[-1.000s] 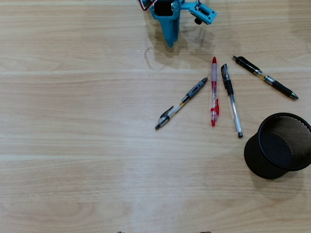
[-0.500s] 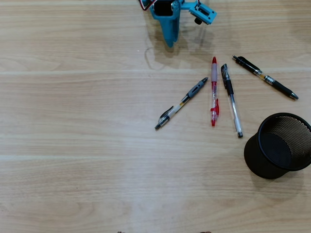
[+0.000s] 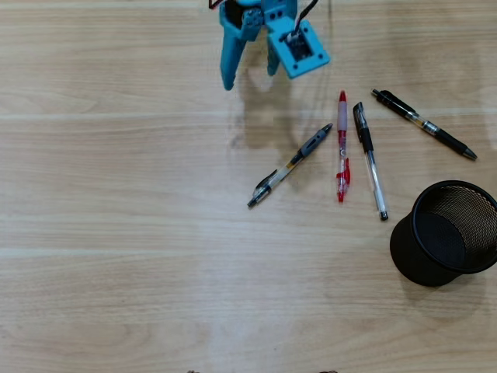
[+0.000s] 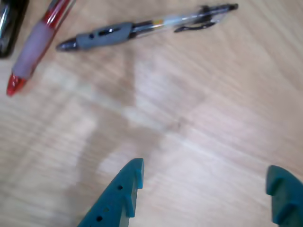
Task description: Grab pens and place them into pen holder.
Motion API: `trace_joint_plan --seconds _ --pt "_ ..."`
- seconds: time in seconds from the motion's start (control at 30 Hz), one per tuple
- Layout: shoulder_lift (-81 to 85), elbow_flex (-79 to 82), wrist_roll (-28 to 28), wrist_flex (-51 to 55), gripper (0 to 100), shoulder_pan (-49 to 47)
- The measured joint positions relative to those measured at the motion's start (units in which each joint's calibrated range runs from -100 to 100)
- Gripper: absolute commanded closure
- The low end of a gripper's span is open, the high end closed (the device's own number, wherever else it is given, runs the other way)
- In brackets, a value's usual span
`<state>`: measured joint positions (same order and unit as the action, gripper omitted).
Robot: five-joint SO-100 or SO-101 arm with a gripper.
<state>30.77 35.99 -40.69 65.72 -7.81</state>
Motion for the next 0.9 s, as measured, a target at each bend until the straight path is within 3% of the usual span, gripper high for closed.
trace_joint_plan --seconds 0.27,0.47,0.63,0.9 --pt "-45.4 -47.0 -19.5 16.5 71 -1.8" --pt "-58.1 -61.9 -22.4 18.9 71 -2.3" --pt "-62.2 -64.9 -25.4 18.9 71 -5.4" --pt "-67.2 -65.7 -25.9 18.9 71 -6.2"
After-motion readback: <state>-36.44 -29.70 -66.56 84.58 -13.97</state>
